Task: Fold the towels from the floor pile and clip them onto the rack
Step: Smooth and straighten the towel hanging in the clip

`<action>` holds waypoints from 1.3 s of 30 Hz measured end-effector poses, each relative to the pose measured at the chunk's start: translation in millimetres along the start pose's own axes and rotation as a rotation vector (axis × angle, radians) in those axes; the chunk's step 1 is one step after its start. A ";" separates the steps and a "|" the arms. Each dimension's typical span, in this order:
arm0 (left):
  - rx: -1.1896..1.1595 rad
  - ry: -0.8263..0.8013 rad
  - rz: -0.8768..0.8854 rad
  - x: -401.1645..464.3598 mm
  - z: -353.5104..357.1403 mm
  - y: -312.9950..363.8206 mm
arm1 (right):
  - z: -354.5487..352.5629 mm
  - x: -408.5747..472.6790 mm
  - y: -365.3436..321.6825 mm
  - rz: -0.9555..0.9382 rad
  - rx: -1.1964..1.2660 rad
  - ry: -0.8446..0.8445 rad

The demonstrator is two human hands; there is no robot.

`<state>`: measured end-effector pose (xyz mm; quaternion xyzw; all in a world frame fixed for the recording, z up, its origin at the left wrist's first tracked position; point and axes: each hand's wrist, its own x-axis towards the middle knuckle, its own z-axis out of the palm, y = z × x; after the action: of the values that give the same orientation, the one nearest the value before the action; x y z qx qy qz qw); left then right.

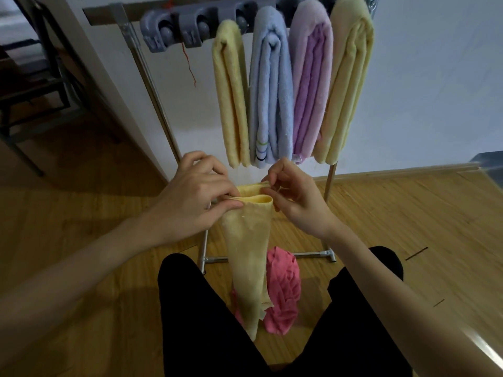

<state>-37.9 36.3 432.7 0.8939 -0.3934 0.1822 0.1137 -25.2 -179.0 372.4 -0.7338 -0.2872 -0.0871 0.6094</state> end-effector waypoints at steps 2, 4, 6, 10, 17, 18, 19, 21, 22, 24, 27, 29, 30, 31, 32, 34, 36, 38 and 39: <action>-0.020 0.039 -0.050 -1.9 2.5 2.0 | -0.5 -1.8 1.4 0.016 0.008 -0.018; -0.036 0.065 -0.090 -3.6 4.5 3.5 | -1.9 -3.1 2.8 0.052 0.041 -0.029; -0.041 0.070 -0.104 -4.9 6.5 5.3 | -3.6 -3.8 2.8 0.075 0.084 -0.033; -0.034 0.092 -0.096 -4.4 7.9 7.2 | -6.3 -2.8 0.0 0.101 0.133 -0.060; -0.015 0.143 -0.124 -2.1 9.6 8.6 | -7.0 -2.5 -8.0 0.121 0.074 -0.078; -0.008 0.154 -0.128 -1.4 9.3 8.4 | -5.7 -1.2 -8.1 0.112 0.041 -0.068; -0.004 0.166 -0.134 -0.9 9.1 7.7 | -5.4 0.7 -7.9 0.113 0.023 -0.057; 0.005 0.184 -0.141 -1.5 8.9 6.0 | -6.8 6.4 -7.9 0.114 -0.010 -0.049; 0.015 0.186 -0.141 -2.2 9.2 4.8 | -8.3 9.6 -7.9 0.107 -0.032 -0.059; 0.041 0.184 -0.140 -4.0 10.3 2.3 | -11.2 16.3 -8.8 0.088 -0.078 -0.093; 0.020 0.239 -0.176 -9.2 14.2 -1.3 | -13.7 24.2 -12.2 0.064 -0.115 -0.129; -0.074 0.331 -0.213 -13.5 18.1 -0.9 | -14.4 27.9 -14.5 0.037 -0.131 -0.136; -0.145 0.375 -0.235 -15.7 20.8 0.1 | -14.5 29.2 -15.1 0.027 -0.131 -0.141; -0.225 0.405 -0.267 -18.0 24.1 0.5 | -14.3 30.0 -15.2 0.022 -0.129 -0.147; -0.320 0.417 -0.311 -19.9 28.1 -0.2 | -14.2 30.6 -15.2 0.020 -0.127 -0.154; -0.560 0.381 -0.439 -21.3 36.3 -2.4 | -14.2 31.1 -14.4 0.020 -0.129 -0.165; -0.786 0.301 -0.583 -19.4 43.0 -3.8 | -14.2 30.4 -13.1 0.010 -0.152 -0.183; -0.901 0.277 -0.675 -16.1 48.4 -4.5 | -14.8 28.9 -10.4 -0.014 -0.199 -0.190; -0.913 0.297 -0.693 -14.3 50.6 -4.4 | -16.0 28.2 -8.5 -0.018 -0.225 -0.186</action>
<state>-31.6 31.2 380.5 0.7959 -0.0971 0.0697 0.5935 -3.0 -184.5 396.9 -0.7998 -0.3375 -0.0560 0.4933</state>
